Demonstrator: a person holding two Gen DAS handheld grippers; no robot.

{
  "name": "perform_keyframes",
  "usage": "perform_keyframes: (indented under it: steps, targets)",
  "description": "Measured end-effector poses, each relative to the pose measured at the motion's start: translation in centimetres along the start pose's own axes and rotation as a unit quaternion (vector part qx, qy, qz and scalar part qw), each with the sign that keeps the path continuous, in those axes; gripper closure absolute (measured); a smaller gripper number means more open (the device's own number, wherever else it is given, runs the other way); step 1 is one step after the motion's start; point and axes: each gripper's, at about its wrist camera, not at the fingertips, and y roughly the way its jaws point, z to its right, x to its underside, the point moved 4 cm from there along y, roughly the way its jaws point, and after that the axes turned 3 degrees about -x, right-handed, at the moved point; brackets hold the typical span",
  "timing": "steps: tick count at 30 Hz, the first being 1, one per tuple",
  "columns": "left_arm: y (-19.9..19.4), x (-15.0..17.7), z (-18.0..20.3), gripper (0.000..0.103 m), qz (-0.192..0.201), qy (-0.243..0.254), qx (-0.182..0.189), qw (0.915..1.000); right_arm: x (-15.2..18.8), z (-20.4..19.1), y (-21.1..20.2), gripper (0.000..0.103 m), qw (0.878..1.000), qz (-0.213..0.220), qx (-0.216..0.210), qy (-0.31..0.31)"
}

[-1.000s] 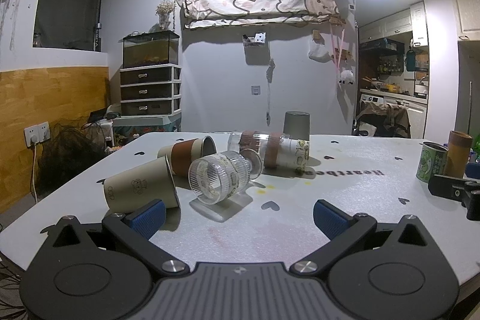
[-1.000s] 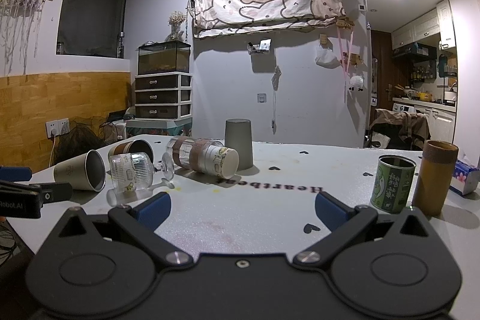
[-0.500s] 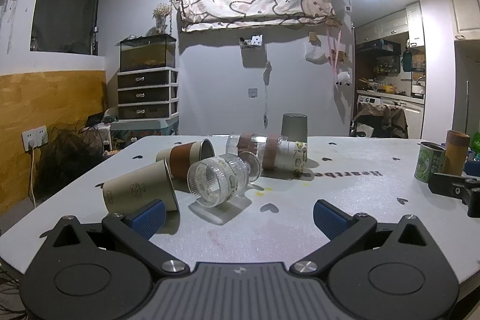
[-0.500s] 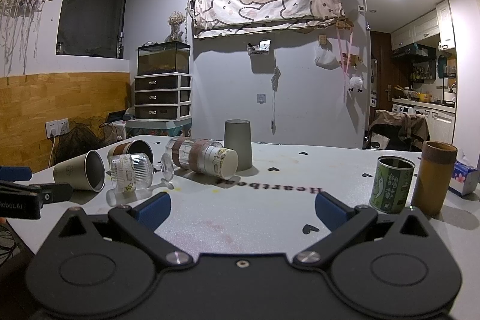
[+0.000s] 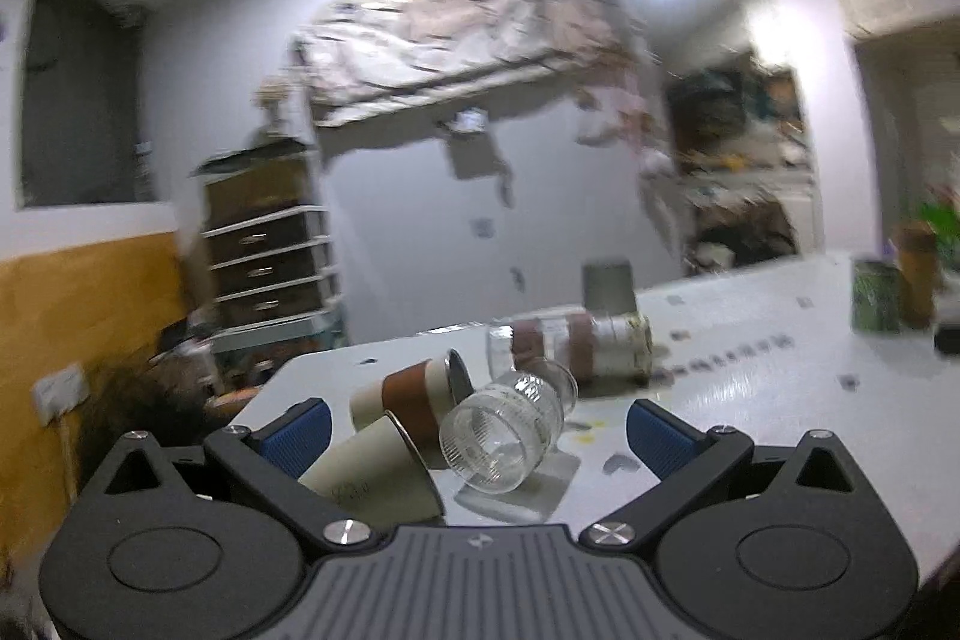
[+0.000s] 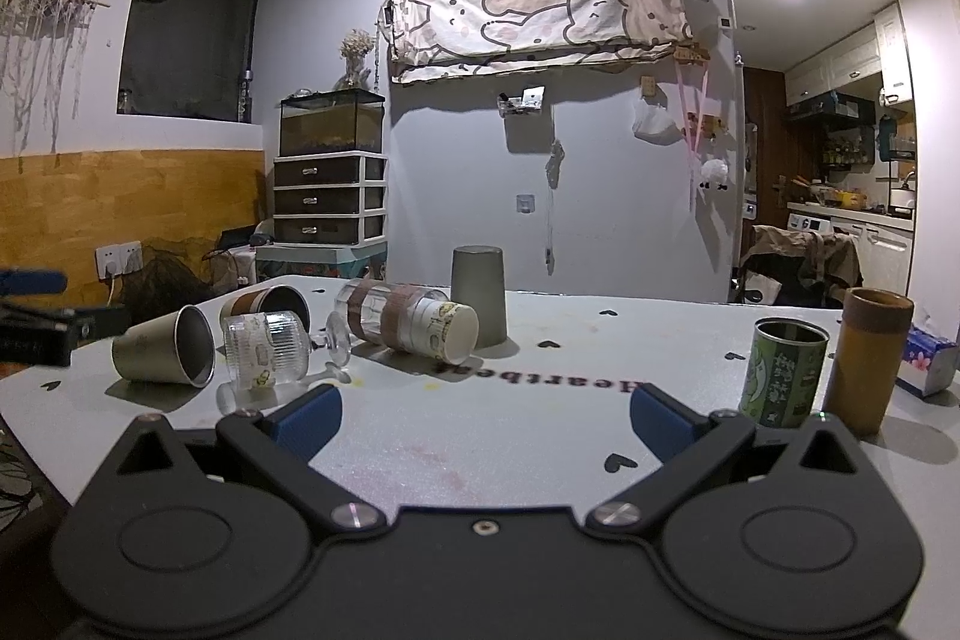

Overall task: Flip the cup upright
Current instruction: 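Move the left tool to the fallen beige cup and close on its base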

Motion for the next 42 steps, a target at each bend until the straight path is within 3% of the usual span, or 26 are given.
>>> perform_keyframes:
  steps: [4,8,11,14,17,20,25,28,35,38,42]
  targets:
    - [3.2,0.6,-2.9,0.0,-0.045,0.053,0.04,0.9968,0.1,-0.1,0.2,0.0,1.0,0.0,-0.001,-0.002]
    - [6.7,1.3,-5.6,0.0,-0.091,0.105,0.036,0.9897,0.2,-0.4,0.4,0.0,1.0,-0.002,0.0,-0.006]
    - [8.8,2.1,-6.8,0.0,-0.13,0.168,0.033,0.9767,0.4,-0.6,0.5,0.0,1.0,-0.005,0.005,-0.012]
    - [10.2,3.3,-7.5,0.0,-0.173,0.218,0.066,0.9584,0.5,-0.6,0.5,0.0,1.0,-0.006,0.008,-0.012]
    - [11.2,4.6,-7.9,0.0,-0.217,0.234,0.09,0.9433,0.7,-0.7,0.9,0.0,1.0,-0.01,0.007,-0.01]
    - [12.6,4.9,-8.4,0.0,-0.244,0.229,0.117,0.9349,1.0,-0.9,1.2,0.0,1.0,-0.015,0.003,-0.013]
    - [14.9,5.7,-9.9,0.003,-0.273,0.172,0.117,0.9393,1.4,-0.9,1.6,0.0,1.0,-0.021,0.01,-0.017]
    - [14.7,5.6,-10.5,0.013,-0.274,0.136,0.137,0.942,1.6,-0.7,1.6,0.0,0.999,-0.023,0.015,-0.017]
    - [10.9,5.6,-9.0,0.013,-0.26,0.166,0.147,0.9399,2.1,0.2,1.8,0.0,1.0,-0.025,0.013,0.01]
    - [9.1,5.4,-7.9,0.013,-0.242,0.166,0.141,0.9453,2.3,0.1,1.9,0.0,1.0,-0.025,0.006,0.013]
    - [7.2,4.8,-7.1,0.015,-0.219,0.13,0.127,0.9587,2.6,0.1,1.9,0.0,0.999,-0.024,0.0,0.02]
